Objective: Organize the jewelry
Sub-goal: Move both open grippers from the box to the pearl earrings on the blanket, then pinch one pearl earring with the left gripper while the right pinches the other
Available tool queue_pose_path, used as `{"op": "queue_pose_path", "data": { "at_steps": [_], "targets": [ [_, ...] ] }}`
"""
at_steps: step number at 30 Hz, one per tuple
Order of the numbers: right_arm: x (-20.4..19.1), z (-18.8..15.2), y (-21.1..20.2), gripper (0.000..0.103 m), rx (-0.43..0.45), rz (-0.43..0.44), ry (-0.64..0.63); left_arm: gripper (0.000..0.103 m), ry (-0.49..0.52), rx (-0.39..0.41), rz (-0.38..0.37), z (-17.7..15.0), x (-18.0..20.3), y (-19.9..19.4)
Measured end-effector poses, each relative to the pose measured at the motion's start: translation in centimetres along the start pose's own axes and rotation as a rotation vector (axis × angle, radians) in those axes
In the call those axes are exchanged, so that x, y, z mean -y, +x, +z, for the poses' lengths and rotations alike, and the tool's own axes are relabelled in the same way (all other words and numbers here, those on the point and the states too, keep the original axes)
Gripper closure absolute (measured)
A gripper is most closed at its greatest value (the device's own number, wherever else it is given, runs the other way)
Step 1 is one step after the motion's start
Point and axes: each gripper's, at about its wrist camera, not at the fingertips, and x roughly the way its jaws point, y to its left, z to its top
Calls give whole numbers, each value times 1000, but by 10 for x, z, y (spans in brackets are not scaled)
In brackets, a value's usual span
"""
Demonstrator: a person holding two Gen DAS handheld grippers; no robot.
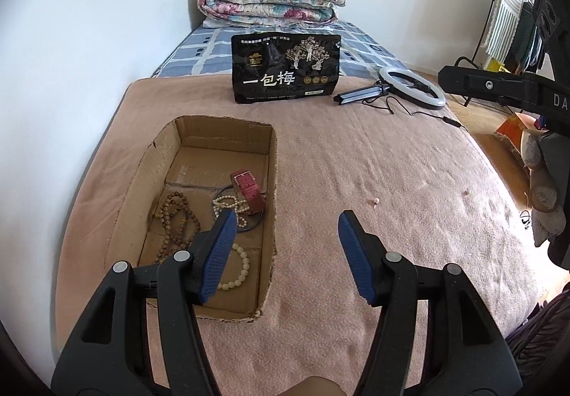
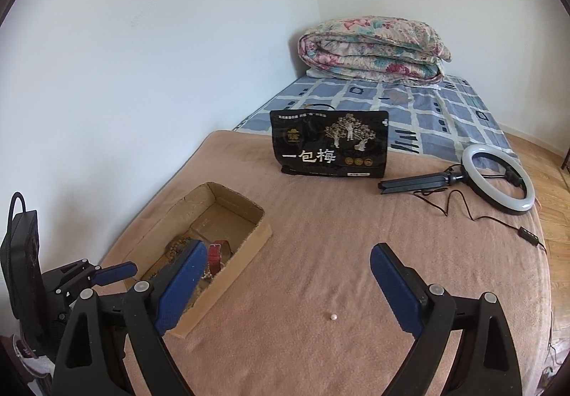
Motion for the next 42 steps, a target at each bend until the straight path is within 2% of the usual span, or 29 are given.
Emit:
{"op": "queue_pose_path", "data": {
  "at_steps": [9,18,25,27,30,34,42],
  "targets": [
    [67,-22,-37,9,-2,-53,64,42,96,-14,-69,2,50,19],
    [142,-59,-63,10,1,-137,133,42,94,-57,-140,10,85,52],
    [190,-89,-59,22,-30,-211,165,48,110,-91,-166,13,103,84],
    [199,-97,-53,25,-50,-225,156,53,115,-104,-169,12,106,95],
    [207,-109,-42,30,-81,-242,140,57,117,-134,-169,9,108,112],
    [217,-126,-28,36,-109,-262,130,67,137,-179,-165,5,113,137],
    [233,-150,-6,49,-171,-258,143,78,159,-221,-170,1,120,173]
  ]
}}
